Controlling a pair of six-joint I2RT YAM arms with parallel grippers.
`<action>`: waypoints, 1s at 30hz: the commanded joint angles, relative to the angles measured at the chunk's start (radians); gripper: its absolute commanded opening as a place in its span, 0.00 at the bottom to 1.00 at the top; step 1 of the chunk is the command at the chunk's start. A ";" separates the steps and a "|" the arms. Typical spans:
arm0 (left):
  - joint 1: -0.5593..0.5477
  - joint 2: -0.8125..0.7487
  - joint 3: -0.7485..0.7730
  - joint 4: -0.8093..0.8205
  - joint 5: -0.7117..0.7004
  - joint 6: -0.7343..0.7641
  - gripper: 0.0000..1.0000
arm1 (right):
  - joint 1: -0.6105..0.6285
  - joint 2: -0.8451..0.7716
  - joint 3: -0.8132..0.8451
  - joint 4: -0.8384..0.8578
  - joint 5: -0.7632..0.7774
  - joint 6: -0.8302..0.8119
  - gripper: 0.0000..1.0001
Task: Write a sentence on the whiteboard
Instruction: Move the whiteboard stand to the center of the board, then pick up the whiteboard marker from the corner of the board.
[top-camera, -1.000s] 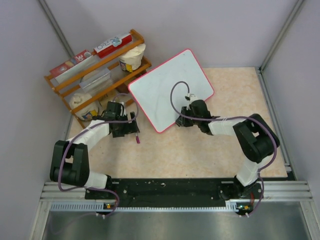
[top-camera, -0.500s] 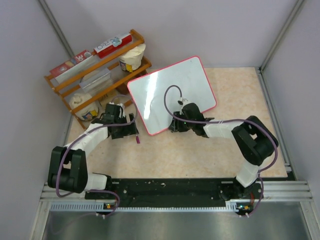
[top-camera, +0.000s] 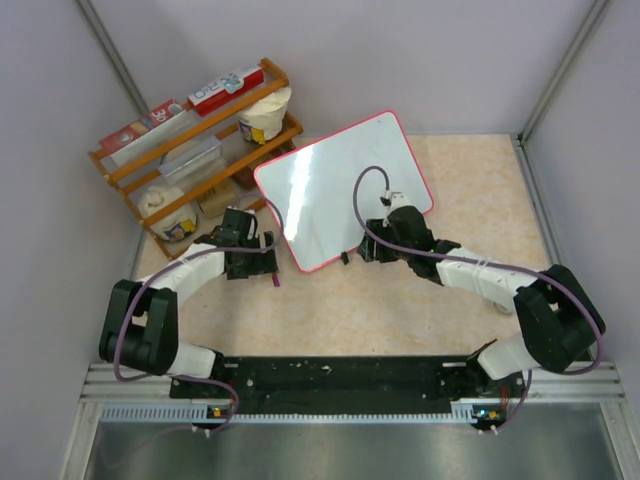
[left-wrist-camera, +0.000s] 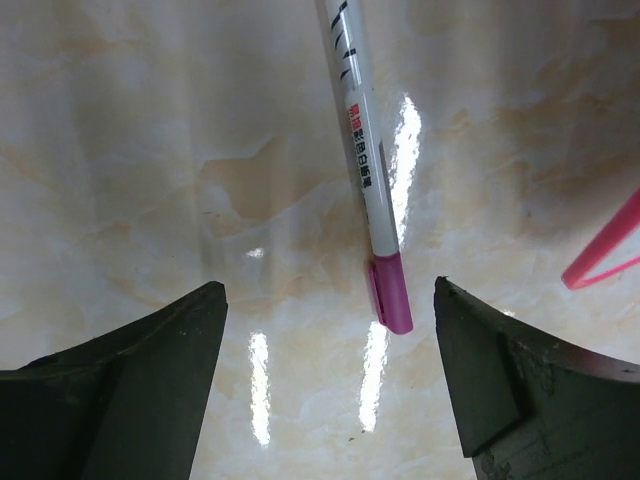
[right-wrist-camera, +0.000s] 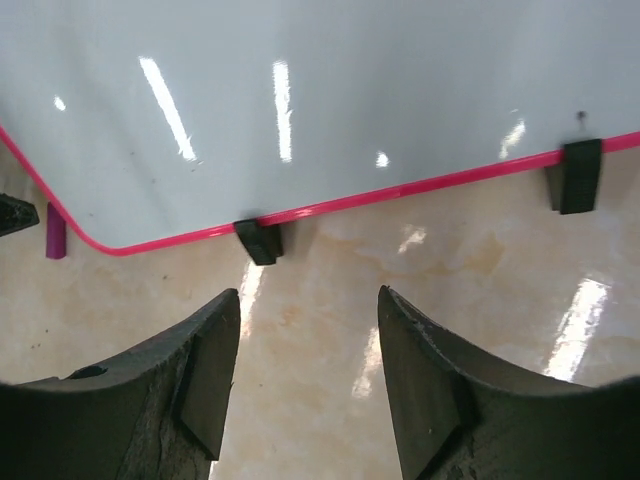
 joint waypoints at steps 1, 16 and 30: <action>-0.038 0.057 0.059 0.002 -0.100 -0.028 0.87 | -0.067 -0.046 -0.029 -0.025 0.045 -0.041 0.56; -0.124 0.187 0.079 -0.001 -0.218 -0.080 0.35 | -0.109 -0.055 -0.041 -0.033 0.027 -0.061 0.56; -0.124 0.104 0.036 -0.068 -0.189 -0.107 0.00 | -0.138 -0.007 -0.021 -0.027 0.134 -0.084 0.74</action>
